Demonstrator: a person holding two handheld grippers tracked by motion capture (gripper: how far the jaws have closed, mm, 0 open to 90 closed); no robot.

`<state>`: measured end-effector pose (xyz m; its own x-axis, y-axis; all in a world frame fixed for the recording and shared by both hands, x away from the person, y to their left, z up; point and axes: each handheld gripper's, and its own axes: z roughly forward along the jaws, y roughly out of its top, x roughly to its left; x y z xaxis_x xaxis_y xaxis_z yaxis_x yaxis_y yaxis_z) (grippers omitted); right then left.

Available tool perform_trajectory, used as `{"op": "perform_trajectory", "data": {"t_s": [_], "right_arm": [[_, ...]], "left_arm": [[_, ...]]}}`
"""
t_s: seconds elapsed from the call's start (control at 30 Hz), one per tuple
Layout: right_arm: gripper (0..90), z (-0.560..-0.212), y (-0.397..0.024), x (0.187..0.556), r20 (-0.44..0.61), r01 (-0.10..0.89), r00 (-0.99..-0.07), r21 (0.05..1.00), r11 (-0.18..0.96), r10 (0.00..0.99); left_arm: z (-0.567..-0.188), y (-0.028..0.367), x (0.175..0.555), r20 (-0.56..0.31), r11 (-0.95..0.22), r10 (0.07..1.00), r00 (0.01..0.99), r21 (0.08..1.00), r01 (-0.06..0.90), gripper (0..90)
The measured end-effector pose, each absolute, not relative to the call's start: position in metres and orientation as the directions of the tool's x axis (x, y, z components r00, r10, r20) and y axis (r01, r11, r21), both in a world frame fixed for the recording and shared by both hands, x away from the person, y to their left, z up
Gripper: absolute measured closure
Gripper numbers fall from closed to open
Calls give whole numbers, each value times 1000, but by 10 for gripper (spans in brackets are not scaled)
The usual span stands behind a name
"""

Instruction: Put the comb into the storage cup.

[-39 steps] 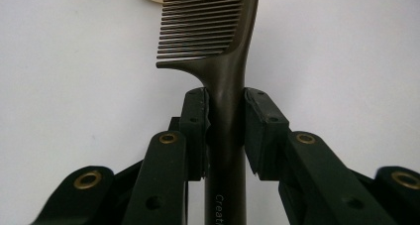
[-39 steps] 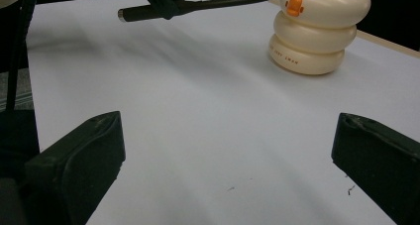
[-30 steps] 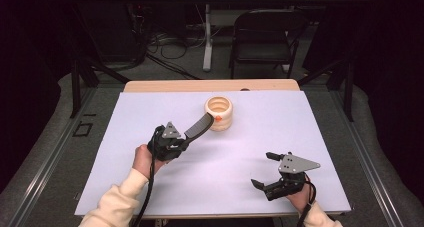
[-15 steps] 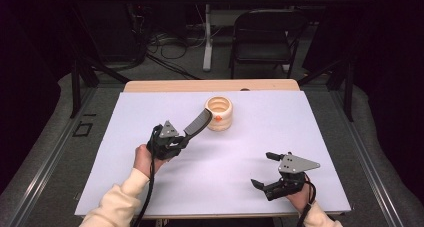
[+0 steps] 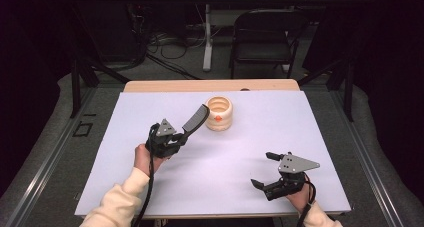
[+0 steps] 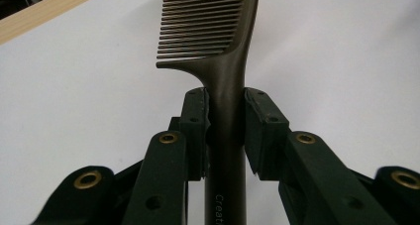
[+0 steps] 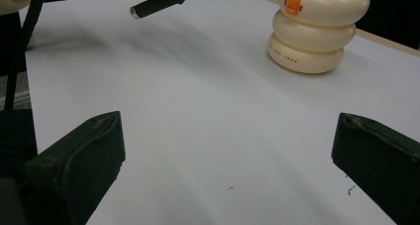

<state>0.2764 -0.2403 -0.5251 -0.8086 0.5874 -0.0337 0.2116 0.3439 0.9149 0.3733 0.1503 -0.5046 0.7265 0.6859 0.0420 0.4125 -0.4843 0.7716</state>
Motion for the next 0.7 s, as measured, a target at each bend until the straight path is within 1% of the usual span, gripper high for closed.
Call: {"op": "perform_trajectory", "data": {"t_s": [0.7], "right_arm": [[0, -525, -240, 276, -34, 214, -806, 914, 345, 590]], "left_arm": [[-503, 150, 381, 25, -414, 712, 702, 822, 391, 721]]}}
